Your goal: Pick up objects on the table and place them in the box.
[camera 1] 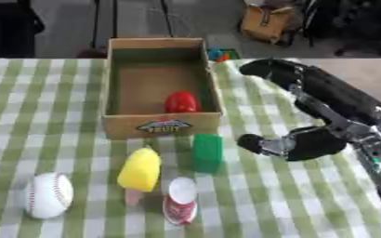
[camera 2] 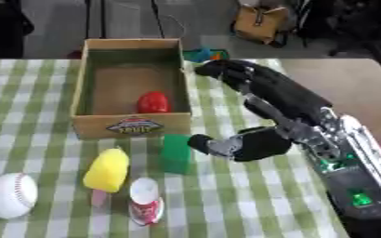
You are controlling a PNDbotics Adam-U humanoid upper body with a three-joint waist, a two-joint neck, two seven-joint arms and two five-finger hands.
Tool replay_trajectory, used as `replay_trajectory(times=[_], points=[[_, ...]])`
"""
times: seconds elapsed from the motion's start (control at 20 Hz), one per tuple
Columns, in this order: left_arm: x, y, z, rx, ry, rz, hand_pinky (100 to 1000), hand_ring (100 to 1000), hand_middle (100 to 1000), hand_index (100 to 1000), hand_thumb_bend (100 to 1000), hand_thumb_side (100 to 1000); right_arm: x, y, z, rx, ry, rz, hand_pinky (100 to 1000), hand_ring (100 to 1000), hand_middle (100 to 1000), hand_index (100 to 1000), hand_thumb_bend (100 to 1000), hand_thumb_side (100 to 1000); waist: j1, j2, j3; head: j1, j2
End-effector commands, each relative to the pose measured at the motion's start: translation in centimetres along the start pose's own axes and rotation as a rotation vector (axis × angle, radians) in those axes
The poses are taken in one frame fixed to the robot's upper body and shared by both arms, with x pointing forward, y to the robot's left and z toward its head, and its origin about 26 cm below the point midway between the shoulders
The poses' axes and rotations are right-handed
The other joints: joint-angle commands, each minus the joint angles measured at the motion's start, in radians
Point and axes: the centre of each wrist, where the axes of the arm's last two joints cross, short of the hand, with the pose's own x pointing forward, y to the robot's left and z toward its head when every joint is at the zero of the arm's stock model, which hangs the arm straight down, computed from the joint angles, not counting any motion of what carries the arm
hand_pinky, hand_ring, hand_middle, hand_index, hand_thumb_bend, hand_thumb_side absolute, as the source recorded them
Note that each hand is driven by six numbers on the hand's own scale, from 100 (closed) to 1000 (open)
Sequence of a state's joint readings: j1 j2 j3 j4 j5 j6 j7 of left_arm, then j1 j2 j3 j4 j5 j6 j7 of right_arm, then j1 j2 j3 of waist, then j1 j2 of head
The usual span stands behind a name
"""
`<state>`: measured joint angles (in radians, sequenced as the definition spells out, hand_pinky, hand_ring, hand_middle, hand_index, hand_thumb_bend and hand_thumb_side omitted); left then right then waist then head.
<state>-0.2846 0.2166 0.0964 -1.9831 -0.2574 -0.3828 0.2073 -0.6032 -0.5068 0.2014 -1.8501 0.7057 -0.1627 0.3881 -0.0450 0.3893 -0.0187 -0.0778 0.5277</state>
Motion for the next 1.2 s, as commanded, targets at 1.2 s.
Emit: replay_trajectory(times=[1.2], points=[[0.4, 0.1, -0.3, -0.019, -0.014, 0.002, 541, 523, 565, 625, 151, 951, -1.2, 3.1, -1.1, 0.163, 0.201, 0.021, 945, 962, 852, 899, 557, 799, -0.011, -0.020, 0.002, -0.007, 0.008]])
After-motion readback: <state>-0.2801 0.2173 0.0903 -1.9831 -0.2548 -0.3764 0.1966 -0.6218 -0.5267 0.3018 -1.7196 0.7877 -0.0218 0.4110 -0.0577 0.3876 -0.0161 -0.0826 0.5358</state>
